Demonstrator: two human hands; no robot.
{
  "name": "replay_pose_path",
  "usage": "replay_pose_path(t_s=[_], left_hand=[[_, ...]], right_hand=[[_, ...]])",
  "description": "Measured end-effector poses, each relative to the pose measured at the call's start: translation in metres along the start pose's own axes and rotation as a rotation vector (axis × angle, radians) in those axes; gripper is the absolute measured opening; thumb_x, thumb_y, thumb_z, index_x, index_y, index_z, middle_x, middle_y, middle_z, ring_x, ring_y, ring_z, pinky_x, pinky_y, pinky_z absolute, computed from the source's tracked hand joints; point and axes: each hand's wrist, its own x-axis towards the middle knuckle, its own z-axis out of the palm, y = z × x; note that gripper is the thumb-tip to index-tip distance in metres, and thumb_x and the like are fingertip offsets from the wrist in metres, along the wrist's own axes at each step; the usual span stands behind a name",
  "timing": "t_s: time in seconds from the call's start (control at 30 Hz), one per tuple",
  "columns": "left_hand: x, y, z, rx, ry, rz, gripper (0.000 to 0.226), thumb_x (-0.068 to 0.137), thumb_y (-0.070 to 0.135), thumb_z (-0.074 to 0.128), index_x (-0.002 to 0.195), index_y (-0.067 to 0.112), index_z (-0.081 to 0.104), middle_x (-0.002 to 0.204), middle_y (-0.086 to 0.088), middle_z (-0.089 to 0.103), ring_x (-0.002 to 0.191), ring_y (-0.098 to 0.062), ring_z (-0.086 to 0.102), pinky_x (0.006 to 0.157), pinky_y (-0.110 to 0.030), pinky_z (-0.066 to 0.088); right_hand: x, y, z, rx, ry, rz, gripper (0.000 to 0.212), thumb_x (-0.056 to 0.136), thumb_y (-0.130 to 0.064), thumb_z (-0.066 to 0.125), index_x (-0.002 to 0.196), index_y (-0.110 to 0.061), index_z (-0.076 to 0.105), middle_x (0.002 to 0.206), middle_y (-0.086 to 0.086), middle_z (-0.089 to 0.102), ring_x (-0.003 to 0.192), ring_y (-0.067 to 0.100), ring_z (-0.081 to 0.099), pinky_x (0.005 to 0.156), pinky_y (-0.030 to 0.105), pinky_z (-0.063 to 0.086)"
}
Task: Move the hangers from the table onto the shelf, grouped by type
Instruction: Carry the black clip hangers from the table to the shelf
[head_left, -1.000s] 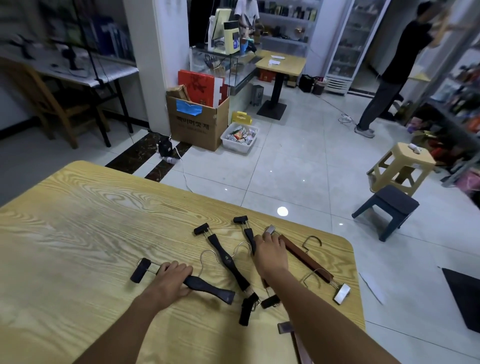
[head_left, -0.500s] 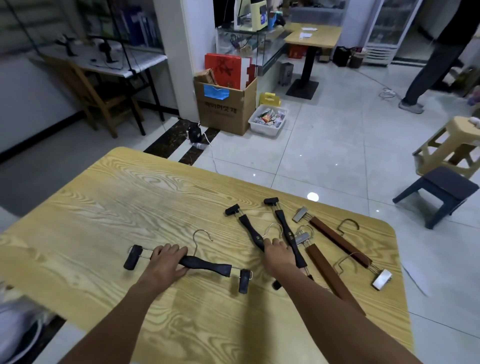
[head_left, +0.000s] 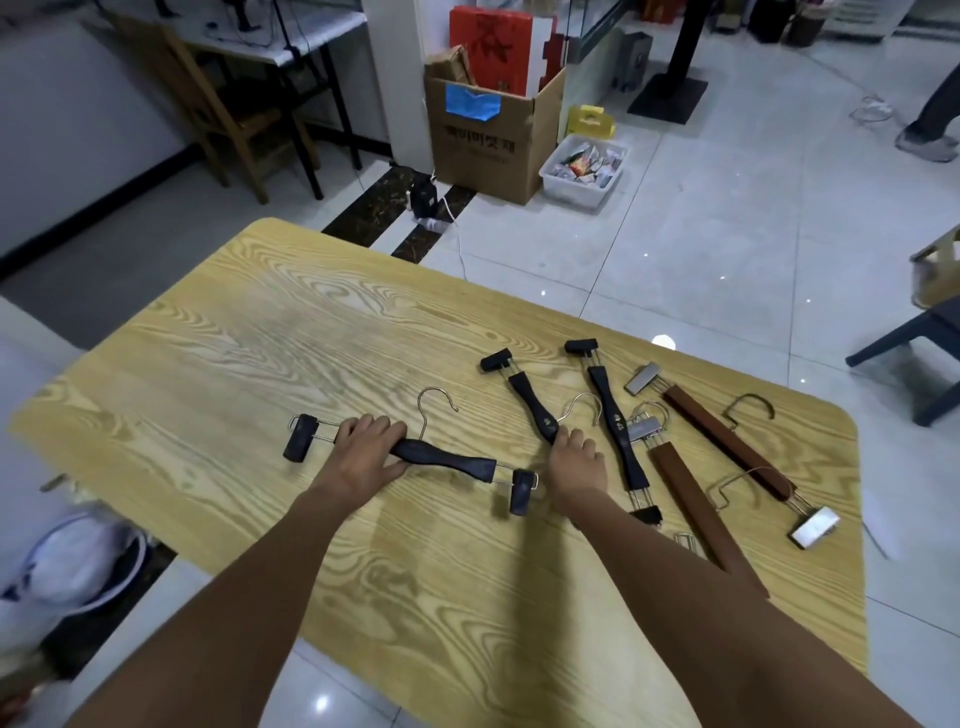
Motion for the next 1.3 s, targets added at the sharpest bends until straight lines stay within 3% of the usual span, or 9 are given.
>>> replay_pose_path(t_s=[0.2, 0.33, 0.6, 0.97, 1.1, 1.3], left_hand=[[-0.008, -0.004, 0.004, -0.009, 0.026, -0.005, 0.028, 0.089, 0.031, 0.06, 0.11, 0.014, 0.055, 0.107, -0.003, 0.053, 0.11, -0.022, 0.045, 0.099, -0.028, 0.018], [-0.015, -0.003, 0.002, -0.025, 0.056, -0.035, 0.029, 0.088, 0.031, 0.061, 0.109, 0.012, 0.057, 0.105, -0.005, 0.055, 0.109, -0.024, 0.047, 0.098, -0.029, 0.019], [-0.037, 0.005, -0.03, -0.017, 0.081, -0.04, 0.028, 0.09, 0.034, 0.057, 0.109, 0.014, 0.054, 0.106, -0.002, 0.053, 0.108, -0.022, 0.046, 0.1, -0.031, 0.022], [-0.1, 0.01, -0.093, 0.072, 0.115, -0.065, 0.027, 0.092, 0.038, 0.052, 0.112, 0.02, 0.05, 0.11, 0.004, 0.051, 0.111, -0.016, 0.043, 0.101, -0.028, 0.022], [-0.124, 0.01, -0.113, 0.064, 0.138, -0.1, 0.025, 0.093, 0.038, 0.051, 0.111, 0.021, 0.051, 0.109, 0.004, 0.052, 0.108, -0.016, 0.044, 0.095, -0.028, 0.025], [-0.164, 0.008, -0.131, 0.079, 0.168, -0.171, 0.024, 0.093, 0.039, 0.051, 0.109, 0.021, 0.05, 0.106, 0.005, 0.051, 0.106, -0.017, 0.045, 0.086, -0.028, 0.025]], right_hand=[[0.004, 0.005, 0.007, 0.076, 0.032, -0.044, 0.066, 0.086, 0.006, 0.057, 0.144, 0.0, 0.025, 0.137, 0.016, 0.044, 0.126, 0.03, 0.045, 0.101, 0.036, 0.041], [-0.002, 0.006, 0.004, 0.171, 0.046, -0.005, 0.062, 0.08, 0.011, 0.062, 0.135, 0.0, 0.034, 0.132, 0.016, 0.042, 0.118, 0.031, 0.049, 0.092, 0.036, 0.047], [-0.022, -0.003, -0.037, 0.2, 0.149, 0.004, 0.028, 0.093, 0.0, 0.044, 0.121, -0.004, 0.044, 0.119, 0.014, 0.052, 0.102, 0.033, 0.061, 0.068, 0.034, 0.039], [-0.08, -0.039, -0.13, 0.346, 0.328, -0.117, 0.024, 0.094, -0.023, 0.054, 0.112, -0.007, 0.052, 0.106, 0.011, 0.064, 0.095, 0.032, 0.063, 0.064, 0.031, 0.04], [-0.107, -0.055, -0.153, 0.352, 0.374, -0.192, 0.024, 0.095, -0.022, 0.052, 0.113, -0.007, 0.051, 0.109, 0.011, 0.063, 0.098, 0.033, 0.062, 0.07, 0.034, 0.043], [-0.151, -0.075, -0.173, 0.316, 0.417, -0.311, 0.023, 0.096, -0.024, 0.052, 0.113, -0.008, 0.051, 0.105, 0.009, 0.063, 0.095, 0.03, 0.062, 0.065, 0.03, 0.04]])
